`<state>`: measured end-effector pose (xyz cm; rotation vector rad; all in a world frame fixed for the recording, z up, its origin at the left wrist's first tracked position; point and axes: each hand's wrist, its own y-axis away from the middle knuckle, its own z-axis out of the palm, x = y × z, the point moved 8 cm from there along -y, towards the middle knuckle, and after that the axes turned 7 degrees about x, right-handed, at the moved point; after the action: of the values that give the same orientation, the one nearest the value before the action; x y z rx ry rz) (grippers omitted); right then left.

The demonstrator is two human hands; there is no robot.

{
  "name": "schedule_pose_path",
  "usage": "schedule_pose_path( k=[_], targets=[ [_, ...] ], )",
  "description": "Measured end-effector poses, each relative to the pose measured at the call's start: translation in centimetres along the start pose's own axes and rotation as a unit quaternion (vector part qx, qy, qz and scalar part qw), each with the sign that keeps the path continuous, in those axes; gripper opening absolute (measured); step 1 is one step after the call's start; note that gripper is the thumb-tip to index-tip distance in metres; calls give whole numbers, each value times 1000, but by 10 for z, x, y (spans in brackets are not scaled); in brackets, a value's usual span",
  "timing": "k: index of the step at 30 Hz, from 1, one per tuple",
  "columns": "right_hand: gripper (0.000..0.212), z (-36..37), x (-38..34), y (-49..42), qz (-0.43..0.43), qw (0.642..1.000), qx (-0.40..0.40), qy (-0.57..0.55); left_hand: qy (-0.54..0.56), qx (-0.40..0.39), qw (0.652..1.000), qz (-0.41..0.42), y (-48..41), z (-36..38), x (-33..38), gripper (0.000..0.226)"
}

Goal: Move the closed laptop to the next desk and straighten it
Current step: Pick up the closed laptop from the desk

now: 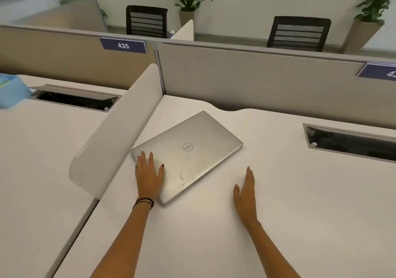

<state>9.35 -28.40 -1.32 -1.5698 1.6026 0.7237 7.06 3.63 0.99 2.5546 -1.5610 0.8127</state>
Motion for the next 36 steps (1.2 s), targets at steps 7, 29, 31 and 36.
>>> schedule_pose_path(
  k=[7,29,31,36],
  targets=[
    [61,10,5,-65,168,980,50,-96,-23,-53,991,-120,-57,7,-50,69],
    [27,44,47,-170,380,913,30,-146,15,-153,971,-185,-102,22,-75,57],
    [30,41,47,-169,367,922,25,-124,28,-159,968,-193,-93,20,-77,53],
    [32,22,48,-154,341,938,19,-58,46,-143,968,-203,-56,13,-84,57]
  ],
)
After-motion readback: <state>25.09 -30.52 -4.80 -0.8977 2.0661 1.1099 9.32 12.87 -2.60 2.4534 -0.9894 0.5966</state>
